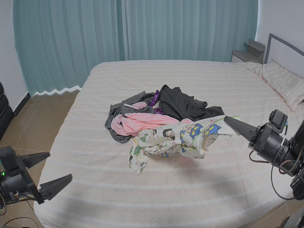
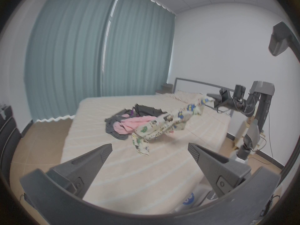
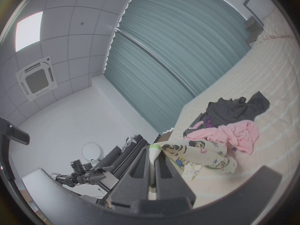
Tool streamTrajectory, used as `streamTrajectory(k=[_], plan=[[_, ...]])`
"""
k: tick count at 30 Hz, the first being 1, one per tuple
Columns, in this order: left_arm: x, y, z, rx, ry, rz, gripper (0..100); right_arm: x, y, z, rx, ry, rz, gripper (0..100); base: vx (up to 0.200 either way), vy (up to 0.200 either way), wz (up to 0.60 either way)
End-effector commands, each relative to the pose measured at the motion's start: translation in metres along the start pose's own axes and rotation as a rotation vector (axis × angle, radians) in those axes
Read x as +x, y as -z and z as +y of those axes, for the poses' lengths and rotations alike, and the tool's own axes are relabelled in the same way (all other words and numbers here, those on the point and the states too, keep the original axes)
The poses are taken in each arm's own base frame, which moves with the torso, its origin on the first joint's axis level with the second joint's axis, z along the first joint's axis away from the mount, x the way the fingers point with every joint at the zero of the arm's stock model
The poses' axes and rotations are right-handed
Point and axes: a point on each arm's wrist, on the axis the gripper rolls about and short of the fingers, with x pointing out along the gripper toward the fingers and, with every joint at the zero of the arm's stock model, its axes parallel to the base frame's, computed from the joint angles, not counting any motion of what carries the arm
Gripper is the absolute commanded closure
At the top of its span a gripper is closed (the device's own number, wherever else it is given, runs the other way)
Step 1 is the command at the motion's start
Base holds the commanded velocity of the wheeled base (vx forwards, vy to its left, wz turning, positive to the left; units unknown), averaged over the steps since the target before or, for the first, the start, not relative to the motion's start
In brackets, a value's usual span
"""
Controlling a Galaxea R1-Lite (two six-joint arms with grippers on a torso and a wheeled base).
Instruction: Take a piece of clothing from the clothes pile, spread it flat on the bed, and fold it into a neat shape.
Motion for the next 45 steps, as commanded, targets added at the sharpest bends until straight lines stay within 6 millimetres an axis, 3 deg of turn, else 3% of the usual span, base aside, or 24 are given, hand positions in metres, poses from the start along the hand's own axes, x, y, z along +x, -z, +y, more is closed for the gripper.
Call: streamTrajectory(k=[1, 7, 8, 11, 18, 26, 38, 45], plan=[[0.126, 0.031, -0.020, 0.027, 0.272, 0.349, 0, -0.014, -0.040, 0.041, -0.068, -0.170, -0.151, 100, 0.000, 0.000, 0.00], [0.156, 0.050, -0.030, 0.018, 0.285, 0.390, 0, -0.011, -0.046, 0.046, -0.074, -0.188, -0.157, 100, 0.000, 0.000, 0.00], [0.170, 0.057, -0.033, 0.013, 0.273, 0.386, 0, -0.011, -0.046, 0.046, -0.074, -0.188, -0.157, 100, 0.000, 0.000, 0.00], [0.195, 0.070, -0.043, 0.005, 0.242, 0.338, 0, -0.012, -0.048, 0.047, -0.075, -0.190, -0.163, 100, 0.000, 0.000, 0.00], [0.232, 0.093, -0.066, -0.066, 0.120, 0.245, 0, -0.007, -0.042, 0.038, -0.061, -0.155, -0.134, 100, 0.000, 0.000, 0.00], [0.241, 0.100, -0.066, -0.070, 0.102, 0.247, 0, -0.001, -0.048, 0.036, -0.069, -0.151, -0.154, 100, 0.000, 0.000, 0.00], [0.270, 0.099, -0.067, -0.159, -0.010, 0.184, 0, 0.002, -0.061, 0.048, -0.089, -0.197, -0.202, 100, 0.000, 0.000, 0.00], [0.288, 0.121, -0.054, -0.175, -0.065, 0.231, 0, 0.004, -0.064, 0.050, -0.093, -0.207, -0.210, 100, 0.000, 0.000, 0.00]])
